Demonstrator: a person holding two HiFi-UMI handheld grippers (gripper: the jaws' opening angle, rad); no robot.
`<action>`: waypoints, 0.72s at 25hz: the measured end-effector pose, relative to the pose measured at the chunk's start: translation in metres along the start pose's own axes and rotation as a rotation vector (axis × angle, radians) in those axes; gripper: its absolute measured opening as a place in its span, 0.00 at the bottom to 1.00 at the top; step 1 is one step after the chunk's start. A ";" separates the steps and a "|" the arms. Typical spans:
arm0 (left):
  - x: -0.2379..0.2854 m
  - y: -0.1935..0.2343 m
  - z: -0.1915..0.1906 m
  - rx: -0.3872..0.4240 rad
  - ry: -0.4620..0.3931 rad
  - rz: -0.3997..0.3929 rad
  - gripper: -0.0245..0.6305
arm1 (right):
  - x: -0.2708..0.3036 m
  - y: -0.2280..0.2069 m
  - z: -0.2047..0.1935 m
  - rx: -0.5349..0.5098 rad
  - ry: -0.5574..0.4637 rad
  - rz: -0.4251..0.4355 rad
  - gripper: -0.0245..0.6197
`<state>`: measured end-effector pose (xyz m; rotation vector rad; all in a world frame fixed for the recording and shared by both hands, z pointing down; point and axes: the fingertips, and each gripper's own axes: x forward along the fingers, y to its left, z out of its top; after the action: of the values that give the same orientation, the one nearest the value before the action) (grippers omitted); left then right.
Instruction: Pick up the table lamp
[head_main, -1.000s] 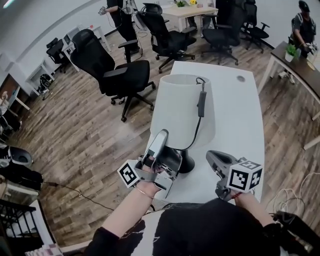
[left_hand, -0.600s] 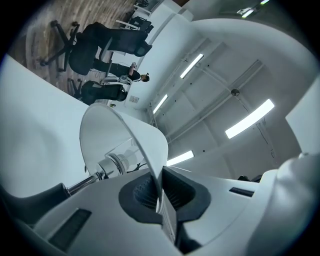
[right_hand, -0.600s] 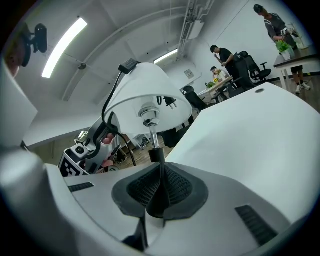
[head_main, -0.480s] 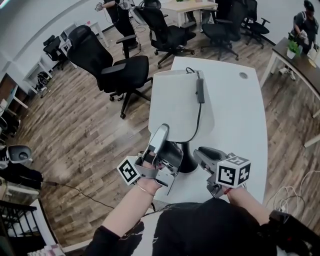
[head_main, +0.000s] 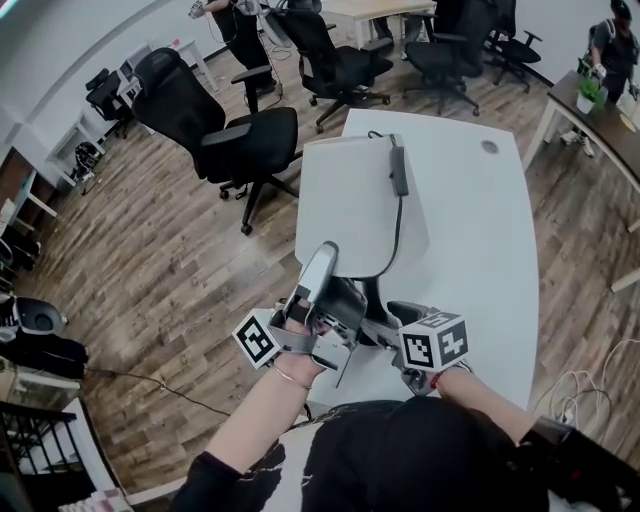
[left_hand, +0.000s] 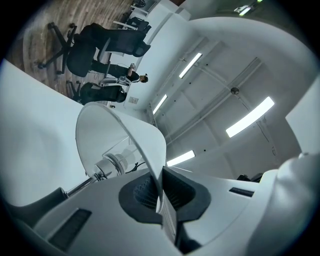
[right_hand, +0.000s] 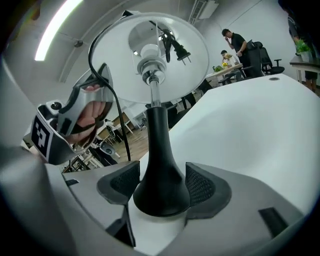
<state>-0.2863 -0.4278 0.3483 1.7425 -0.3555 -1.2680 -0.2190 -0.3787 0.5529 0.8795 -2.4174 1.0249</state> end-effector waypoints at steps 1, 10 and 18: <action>0.000 0.000 0.000 -0.003 -0.005 -0.002 0.05 | 0.003 0.000 -0.002 -0.008 0.010 -0.008 0.47; -0.008 -0.005 0.000 0.006 0.000 -0.021 0.05 | 0.006 -0.005 -0.003 -0.023 -0.007 -0.024 0.46; -0.012 -0.015 -0.008 0.021 0.000 -0.041 0.05 | 0.001 -0.003 -0.003 -0.077 -0.017 -0.022 0.41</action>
<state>-0.2887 -0.4074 0.3440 1.7759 -0.3354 -1.2974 -0.2176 -0.3786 0.5567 0.8897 -2.4388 0.9129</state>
